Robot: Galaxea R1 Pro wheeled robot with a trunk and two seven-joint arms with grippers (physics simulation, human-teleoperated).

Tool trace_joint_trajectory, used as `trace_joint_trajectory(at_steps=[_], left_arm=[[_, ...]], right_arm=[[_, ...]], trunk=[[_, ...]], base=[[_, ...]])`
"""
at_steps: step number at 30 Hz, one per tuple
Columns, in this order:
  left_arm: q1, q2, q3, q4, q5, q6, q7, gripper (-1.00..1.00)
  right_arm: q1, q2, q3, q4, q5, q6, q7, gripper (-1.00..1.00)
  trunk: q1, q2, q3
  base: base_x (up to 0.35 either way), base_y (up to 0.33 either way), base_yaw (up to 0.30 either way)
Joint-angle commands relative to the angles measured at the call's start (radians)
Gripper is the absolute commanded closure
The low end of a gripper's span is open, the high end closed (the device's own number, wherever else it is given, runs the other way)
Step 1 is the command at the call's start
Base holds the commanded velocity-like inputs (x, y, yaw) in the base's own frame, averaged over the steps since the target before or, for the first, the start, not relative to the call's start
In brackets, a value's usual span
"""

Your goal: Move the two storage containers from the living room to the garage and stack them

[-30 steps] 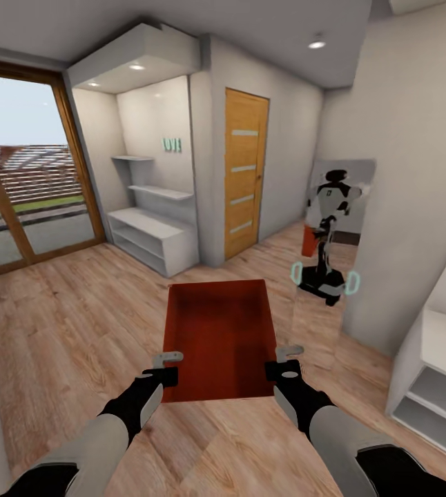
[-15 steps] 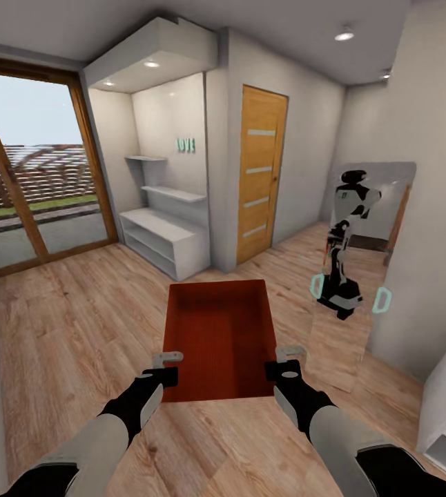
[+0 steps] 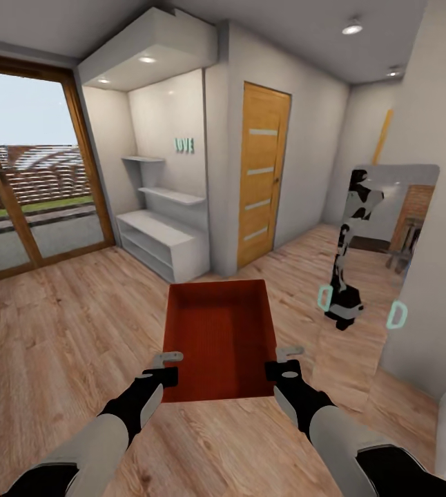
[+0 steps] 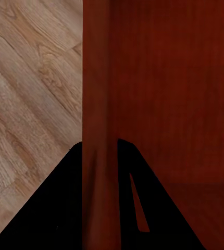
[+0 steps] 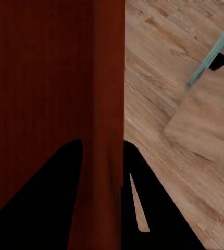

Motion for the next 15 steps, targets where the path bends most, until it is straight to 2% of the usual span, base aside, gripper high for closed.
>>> trace_joint_trajectory(at_steps=[1,15], left_arm=[[0.000,0.033,-0.019,-0.005,0.006,-0.014,0.003,1.00],[0.000,0.034,-0.018,-0.005,0.006,-0.014,0.003,1.00]], right_arm=[[-0.001,-0.012,0.004,0.004,-0.018,0.005,-0.002,1.00],[-0.001,-0.012,0.004,0.004,-0.018,0.005,-0.002,1.00]], trunk=[[0.001,-0.002,-0.002],[0.001,-0.002,-0.002]], base=[[0.322,0.000,0.000],[0.322,0.000,0.000]])
